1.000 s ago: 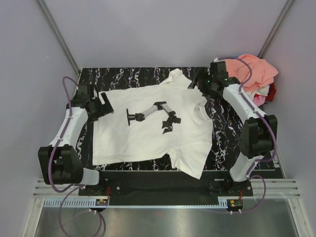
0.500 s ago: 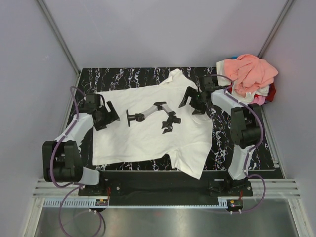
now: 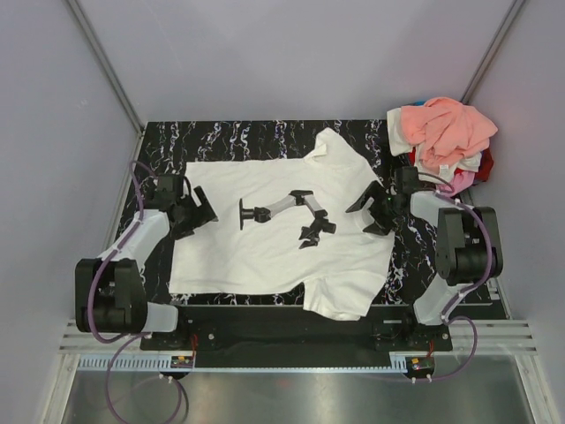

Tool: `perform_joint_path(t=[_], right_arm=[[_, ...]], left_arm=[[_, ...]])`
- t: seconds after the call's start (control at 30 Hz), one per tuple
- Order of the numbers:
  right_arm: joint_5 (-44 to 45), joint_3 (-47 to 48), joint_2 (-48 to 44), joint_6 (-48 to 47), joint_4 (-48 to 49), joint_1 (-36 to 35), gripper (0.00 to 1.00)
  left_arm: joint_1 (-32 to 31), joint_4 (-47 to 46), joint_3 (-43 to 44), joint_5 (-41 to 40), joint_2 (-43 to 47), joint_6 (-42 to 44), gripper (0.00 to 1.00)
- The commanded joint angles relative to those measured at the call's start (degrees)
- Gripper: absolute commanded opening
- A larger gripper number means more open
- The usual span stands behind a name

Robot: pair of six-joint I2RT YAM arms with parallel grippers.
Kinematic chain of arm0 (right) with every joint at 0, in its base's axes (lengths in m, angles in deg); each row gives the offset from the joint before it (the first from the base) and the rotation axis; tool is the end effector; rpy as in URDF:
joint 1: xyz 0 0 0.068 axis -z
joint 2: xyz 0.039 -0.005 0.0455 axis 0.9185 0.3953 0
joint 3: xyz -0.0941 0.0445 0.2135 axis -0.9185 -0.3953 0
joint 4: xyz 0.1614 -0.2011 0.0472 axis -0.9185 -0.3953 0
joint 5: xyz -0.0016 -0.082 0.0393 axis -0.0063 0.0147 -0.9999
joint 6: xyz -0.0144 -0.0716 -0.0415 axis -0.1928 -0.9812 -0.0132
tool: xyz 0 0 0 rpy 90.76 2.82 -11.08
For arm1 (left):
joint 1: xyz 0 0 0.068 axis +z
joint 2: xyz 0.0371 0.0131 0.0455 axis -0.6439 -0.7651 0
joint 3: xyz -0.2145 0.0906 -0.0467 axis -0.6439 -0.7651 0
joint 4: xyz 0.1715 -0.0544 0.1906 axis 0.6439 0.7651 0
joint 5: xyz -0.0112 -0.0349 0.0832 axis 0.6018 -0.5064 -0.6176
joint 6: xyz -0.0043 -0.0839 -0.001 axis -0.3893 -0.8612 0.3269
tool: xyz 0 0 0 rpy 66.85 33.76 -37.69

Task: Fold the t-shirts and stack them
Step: Flatten the tshirt out

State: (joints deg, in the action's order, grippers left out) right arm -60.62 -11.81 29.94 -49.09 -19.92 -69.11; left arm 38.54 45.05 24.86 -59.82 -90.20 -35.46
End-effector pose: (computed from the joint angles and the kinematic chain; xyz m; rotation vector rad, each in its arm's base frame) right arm 0.3385 0.0466 0.0829 0.7024 2.6481 0.8303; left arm 0.2931 -0.0152 0.1389 -0.6240 2.5463 -0.3286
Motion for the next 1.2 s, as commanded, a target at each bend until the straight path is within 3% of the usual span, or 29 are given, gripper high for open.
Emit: perform_joint_path(t=[0.0,0.17,0.3,0.4,0.53,0.83,1.17], right_arm=[[5.98,-5.29,-4.82,-0.72,-6.02,4.41,0.95],[13.11,-6.88,-11.86,-3.10,-13.32,7.14,0.99],[16.11,-2.50,-17.49,-4.51,-18.16,7.14,0.98],[14.89,4.09,-18.81,-5.56,-21.68,7.05,0.98],[9.27,12.51,-16.19,-6.09,-19.41,6.61,0.98],[0.56,36.60,9.02,-4.34,-10.97,4.59,0.89],[3.89,65.35,36.17,-3.19,-13.16,0.29,0.83]], left_arm=[[-0.39,-0.50,-1.51,0.09,5.12,-0.70,0.86],[-0.83,1.52,-4.85,1.22,11.36,-2.11,0.86],[-0.92,9.58,0.14,0.61,16.81,0.26,0.87],[-0.92,13.90,4.19,1.49,20.15,3.86,0.87],[-0.92,16.55,4.73,0.00,24.64,8.51,0.88],[-1.18,12.07,-0.28,1.49,33.52,10.20,0.88],[-1.18,10.14,-1.34,3.69,36.77,9.85,0.88]])
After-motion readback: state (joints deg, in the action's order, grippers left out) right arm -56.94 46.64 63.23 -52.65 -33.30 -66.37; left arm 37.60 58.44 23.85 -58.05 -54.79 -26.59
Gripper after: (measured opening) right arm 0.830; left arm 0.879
